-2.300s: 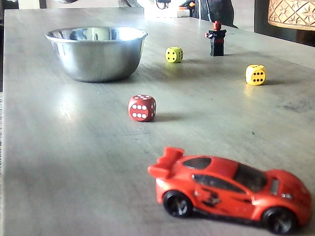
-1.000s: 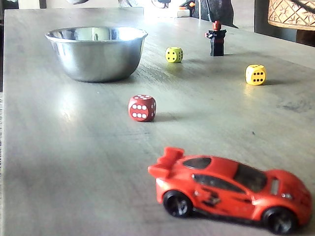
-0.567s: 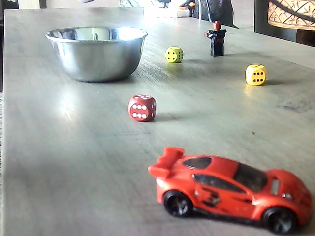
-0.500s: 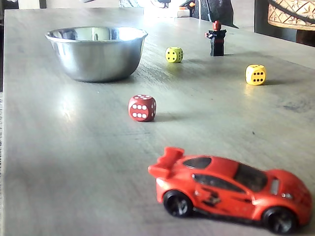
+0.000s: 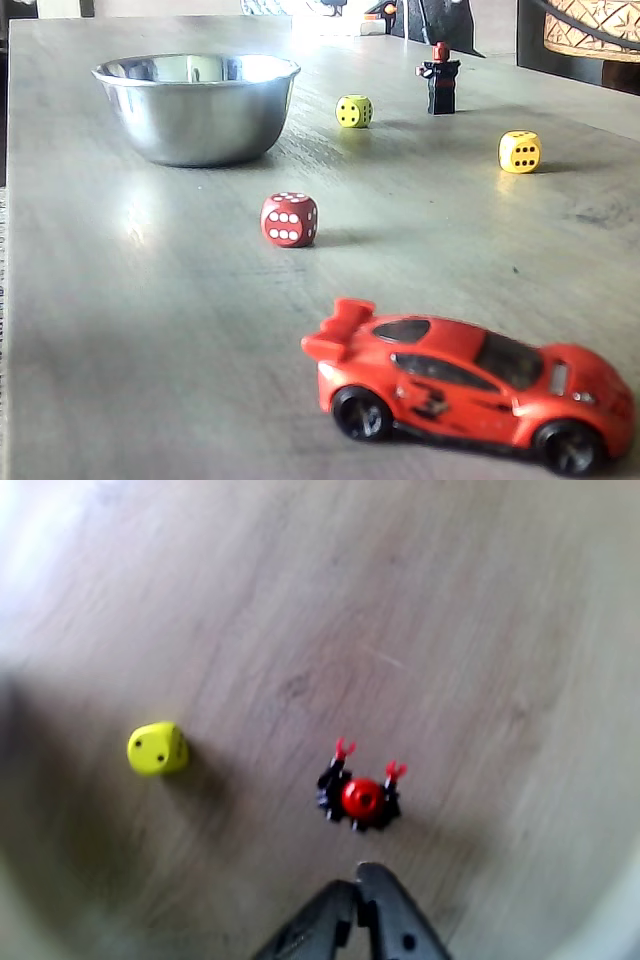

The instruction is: Pick up the lego figure and place in bowl

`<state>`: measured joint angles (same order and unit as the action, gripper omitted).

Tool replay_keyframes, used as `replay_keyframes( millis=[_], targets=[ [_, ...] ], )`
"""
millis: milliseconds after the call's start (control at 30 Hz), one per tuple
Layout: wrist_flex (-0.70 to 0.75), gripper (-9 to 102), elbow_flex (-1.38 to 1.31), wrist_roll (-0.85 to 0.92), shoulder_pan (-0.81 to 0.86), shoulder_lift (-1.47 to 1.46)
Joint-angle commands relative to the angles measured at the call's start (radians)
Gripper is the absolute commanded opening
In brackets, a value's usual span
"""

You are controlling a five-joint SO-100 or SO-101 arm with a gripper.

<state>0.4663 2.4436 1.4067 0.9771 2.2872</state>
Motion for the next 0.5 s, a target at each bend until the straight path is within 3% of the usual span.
replay_keyframes(
  millis=[0,467],
  targets=[
    [-0.023,-1,-0.1,0.005,0.006,-0.048],
    [-0.021,-1,-0.156,0.003,0.006,-0.13]
  ],
)
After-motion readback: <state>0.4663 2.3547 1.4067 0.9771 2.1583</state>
